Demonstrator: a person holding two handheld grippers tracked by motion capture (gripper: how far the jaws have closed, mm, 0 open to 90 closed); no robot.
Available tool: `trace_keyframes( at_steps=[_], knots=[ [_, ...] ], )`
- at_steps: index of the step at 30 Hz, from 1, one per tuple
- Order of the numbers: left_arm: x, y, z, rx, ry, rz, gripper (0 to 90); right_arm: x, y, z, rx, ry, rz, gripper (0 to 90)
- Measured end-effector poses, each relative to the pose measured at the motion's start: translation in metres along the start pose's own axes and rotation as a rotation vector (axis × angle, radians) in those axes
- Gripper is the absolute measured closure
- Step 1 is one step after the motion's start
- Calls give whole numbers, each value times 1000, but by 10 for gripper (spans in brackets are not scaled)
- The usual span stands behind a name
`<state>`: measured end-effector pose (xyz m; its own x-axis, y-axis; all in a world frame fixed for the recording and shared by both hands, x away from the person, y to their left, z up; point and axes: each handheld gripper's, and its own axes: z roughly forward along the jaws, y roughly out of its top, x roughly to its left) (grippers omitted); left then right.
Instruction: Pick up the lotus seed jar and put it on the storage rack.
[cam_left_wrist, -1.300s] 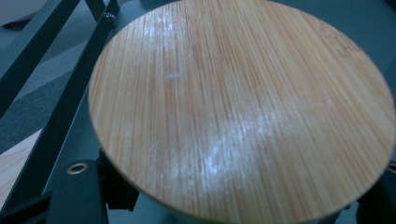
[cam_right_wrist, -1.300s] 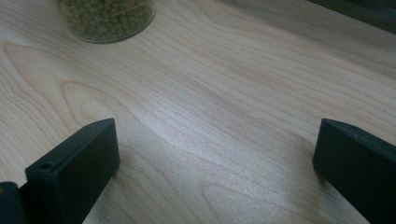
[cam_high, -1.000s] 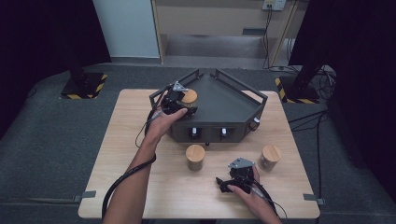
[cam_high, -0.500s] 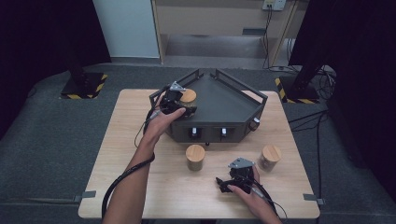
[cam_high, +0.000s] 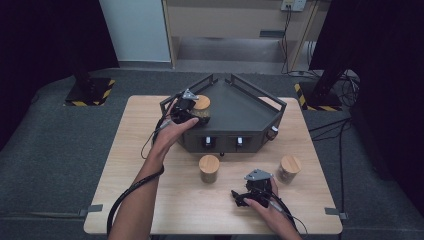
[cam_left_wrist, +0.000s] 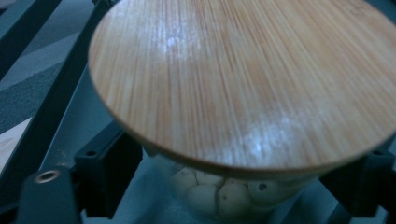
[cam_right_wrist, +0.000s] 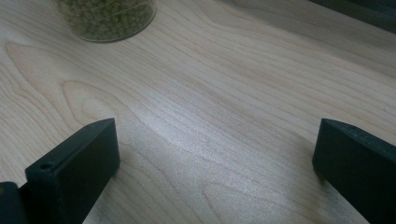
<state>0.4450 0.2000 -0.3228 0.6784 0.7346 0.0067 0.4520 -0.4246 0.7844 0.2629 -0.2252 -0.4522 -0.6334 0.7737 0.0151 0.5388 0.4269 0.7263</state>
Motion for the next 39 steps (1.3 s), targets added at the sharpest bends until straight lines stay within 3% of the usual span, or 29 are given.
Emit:
trace_keyframes(
  at_steps=[9,16,28,39],
  knots=[
    [-4,0,-13,-24,7,6,54,0,0,0,0,0,0,7],
    [-8,-9,-28,-47,26,-7,44,0,0,0,0,0,1,7],
    [-12,-32,-58,-83,68,-27,32,0,0,0,2,0,3,7],
    [-18,-56,-77,-97,67,-52,32,0,0,0,2,0,3,7]
  ],
)
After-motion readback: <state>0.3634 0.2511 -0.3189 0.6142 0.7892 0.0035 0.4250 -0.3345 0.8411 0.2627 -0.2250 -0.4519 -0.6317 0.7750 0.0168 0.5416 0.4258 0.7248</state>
